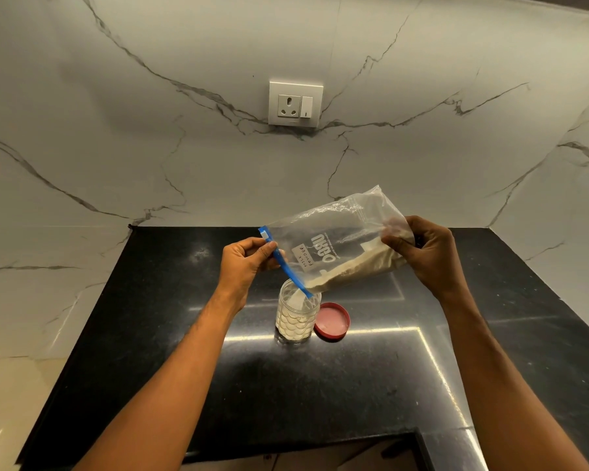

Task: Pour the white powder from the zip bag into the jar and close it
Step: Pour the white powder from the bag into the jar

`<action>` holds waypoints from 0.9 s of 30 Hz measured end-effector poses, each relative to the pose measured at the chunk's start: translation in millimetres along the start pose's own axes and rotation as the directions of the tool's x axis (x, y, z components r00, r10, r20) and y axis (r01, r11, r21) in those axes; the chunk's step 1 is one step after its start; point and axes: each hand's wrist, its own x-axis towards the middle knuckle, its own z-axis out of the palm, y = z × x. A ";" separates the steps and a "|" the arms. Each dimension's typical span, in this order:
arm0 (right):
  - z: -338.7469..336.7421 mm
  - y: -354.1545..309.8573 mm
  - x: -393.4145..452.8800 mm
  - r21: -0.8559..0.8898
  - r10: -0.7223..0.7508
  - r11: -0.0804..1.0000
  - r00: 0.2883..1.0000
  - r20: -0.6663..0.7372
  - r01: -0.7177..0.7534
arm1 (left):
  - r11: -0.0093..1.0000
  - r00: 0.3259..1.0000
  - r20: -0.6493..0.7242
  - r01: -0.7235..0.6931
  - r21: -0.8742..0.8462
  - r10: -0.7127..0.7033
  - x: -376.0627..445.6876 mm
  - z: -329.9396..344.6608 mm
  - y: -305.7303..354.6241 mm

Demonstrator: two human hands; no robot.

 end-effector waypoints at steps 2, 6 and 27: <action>0.1 -0.3 -0.9 0.001 -0.001 1.000 1.000 0.000 0.001 | 1.000 1.000 0.000 -0.003 0.007 0.003 0.7 -0.3 -0.4; -0.2 -0.6 0.2 0.002 0.000 1.000 1.000 0.003 0.000 | 1.000 1.000 0.001 -0.007 0.005 0.007 1.8 -0.5 -0.1; -1.2 5.2 3.8 0.002 -0.012 1.000 1.000 0.014 0.012 | 1.000 1.000 -0.006 -0.003 0.006 0.003 5.8 -1.4 -5.9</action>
